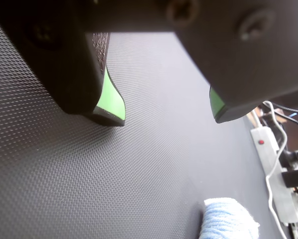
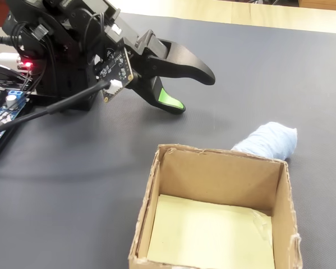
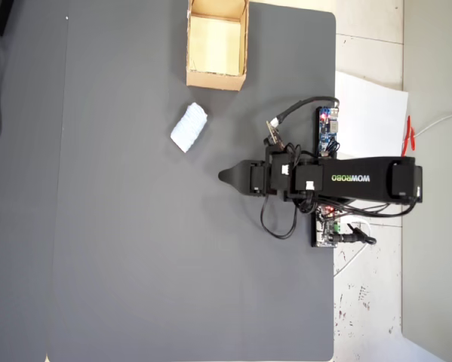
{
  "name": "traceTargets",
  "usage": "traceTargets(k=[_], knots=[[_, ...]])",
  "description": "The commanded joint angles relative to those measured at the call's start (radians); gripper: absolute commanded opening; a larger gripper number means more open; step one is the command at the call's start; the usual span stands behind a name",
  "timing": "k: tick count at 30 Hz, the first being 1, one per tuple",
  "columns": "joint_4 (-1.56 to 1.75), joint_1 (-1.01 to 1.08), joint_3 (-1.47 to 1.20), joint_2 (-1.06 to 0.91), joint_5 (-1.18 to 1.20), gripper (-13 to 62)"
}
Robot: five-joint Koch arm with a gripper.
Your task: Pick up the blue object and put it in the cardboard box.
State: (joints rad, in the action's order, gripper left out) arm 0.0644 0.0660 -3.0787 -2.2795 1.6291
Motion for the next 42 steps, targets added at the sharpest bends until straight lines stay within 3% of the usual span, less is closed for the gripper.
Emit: traceTargets(k=[1,17,25,42], knots=[[-0.112,0.0,-0.04,-0.087,0.014,34.2],[-0.08,-0.003,-0.04,-0.084,0.018,34.2],[0.101,0.009,-0.038,-0.077,0.005,34.4],[0.212,0.048,0.106,0.006,-0.229,34.3]])
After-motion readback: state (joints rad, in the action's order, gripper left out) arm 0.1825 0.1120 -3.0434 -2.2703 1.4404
